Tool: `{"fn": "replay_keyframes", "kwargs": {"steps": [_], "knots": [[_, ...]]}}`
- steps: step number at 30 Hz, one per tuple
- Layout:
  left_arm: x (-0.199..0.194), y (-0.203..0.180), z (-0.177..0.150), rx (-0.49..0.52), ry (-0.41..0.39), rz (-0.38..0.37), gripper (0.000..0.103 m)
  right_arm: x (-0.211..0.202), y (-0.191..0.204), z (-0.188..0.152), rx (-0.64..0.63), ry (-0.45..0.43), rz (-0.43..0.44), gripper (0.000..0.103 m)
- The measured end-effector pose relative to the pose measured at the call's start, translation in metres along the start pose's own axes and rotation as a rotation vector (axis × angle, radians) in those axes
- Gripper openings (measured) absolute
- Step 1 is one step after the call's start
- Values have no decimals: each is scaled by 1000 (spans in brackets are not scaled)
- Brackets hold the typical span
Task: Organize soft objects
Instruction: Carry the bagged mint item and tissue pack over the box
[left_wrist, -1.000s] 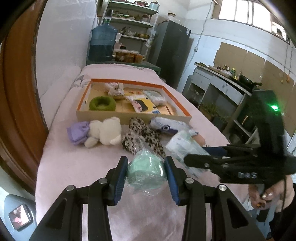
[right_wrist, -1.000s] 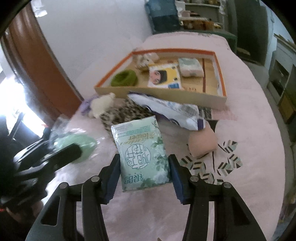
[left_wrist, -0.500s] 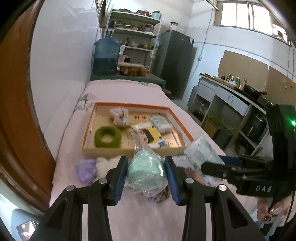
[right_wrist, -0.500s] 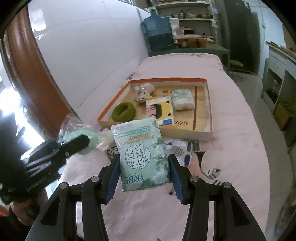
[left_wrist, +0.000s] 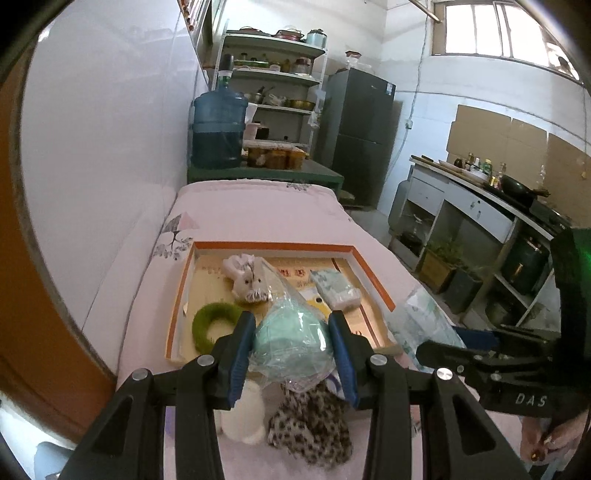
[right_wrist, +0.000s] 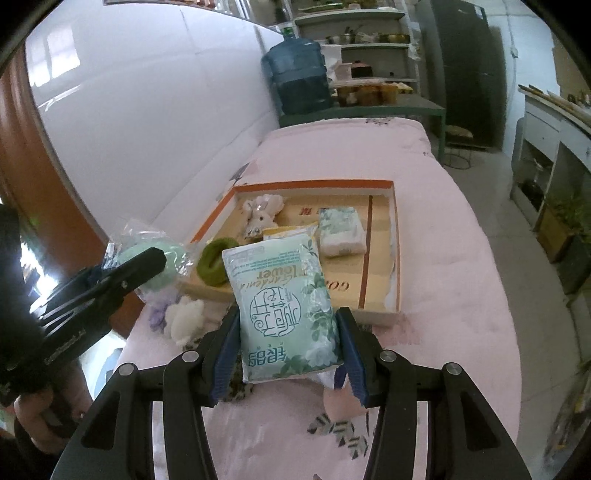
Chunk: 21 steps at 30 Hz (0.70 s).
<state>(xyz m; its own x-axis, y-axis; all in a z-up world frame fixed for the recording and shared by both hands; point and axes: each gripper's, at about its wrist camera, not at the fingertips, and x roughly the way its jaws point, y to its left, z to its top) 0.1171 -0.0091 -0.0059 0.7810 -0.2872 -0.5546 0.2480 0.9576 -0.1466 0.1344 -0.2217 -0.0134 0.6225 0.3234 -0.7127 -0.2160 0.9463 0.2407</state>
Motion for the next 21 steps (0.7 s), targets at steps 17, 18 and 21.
{"fn": "replay_keyframes", "kwargs": {"steps": [17,18,21], "knots": [[57,-8,37,34,1,14,41,40,-20,35,51,7,-9,53],[61,-7,37,33,4,13,41,43,-21,36,53,9,-11,53],[75,-5,38,27,18,10,41,50,-24,39,59,18,-16,53]]}}
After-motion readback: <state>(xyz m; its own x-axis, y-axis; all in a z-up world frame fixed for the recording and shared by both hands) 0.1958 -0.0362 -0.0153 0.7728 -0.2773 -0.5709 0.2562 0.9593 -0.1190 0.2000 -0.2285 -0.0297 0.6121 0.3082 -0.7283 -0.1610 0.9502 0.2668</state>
